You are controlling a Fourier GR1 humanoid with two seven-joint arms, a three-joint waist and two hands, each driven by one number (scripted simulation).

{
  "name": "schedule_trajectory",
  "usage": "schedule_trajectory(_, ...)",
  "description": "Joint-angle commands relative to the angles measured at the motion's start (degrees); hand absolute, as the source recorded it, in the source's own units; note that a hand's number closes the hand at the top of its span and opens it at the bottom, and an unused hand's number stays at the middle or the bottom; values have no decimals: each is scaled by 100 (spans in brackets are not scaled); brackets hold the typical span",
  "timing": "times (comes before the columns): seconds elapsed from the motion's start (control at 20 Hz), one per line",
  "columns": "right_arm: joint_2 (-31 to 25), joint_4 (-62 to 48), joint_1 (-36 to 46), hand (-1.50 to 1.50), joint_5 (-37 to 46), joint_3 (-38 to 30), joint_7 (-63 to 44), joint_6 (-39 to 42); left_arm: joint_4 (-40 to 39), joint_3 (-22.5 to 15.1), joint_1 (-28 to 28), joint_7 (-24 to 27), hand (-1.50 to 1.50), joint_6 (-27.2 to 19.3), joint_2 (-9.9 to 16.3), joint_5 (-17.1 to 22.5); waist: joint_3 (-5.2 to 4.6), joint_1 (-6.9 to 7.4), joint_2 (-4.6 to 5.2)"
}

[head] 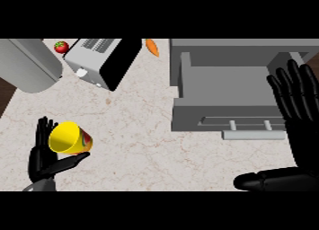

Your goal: Pick up the cup, place it into the drawer and close the drawer

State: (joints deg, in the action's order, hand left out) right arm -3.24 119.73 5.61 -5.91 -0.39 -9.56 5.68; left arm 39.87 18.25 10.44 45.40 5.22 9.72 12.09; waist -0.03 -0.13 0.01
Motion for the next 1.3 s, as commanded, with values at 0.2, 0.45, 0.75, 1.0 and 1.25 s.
schedule_trajectory(0.2, 84, 209, -90, -150, 93, 87, -89, -102, -866, 52, 591, 317, -150, 42, -34, 179, -1, -17, 3)
schedule_trajectory(0.45, -20, 157, 23, -150, -40, -45, -251, -64, -1109, 23, 562, 531, -150, 513, 21, 326, -1, -13, 3)
schedule_trajectory(0.75, 31, 246, -370, -150, -118, 74, -74, 148, -1721, 93, 854, 946, -150, 1303, 111, 446, -4, -44, 12)
schedule_trajectory(1.0, -309, 206, -37, -150, -630, -501, -350, 260, -1711, 49, 938, 955, 150, 1715, 234, 497, -3, -39, 8)
schedule_trajectory(1.25, -247, 225, 291, -150, -408, -326, -538, 61, -1686, -31, 1064, 1360, 150, 1197, 155, 321, -3, -28, 8)
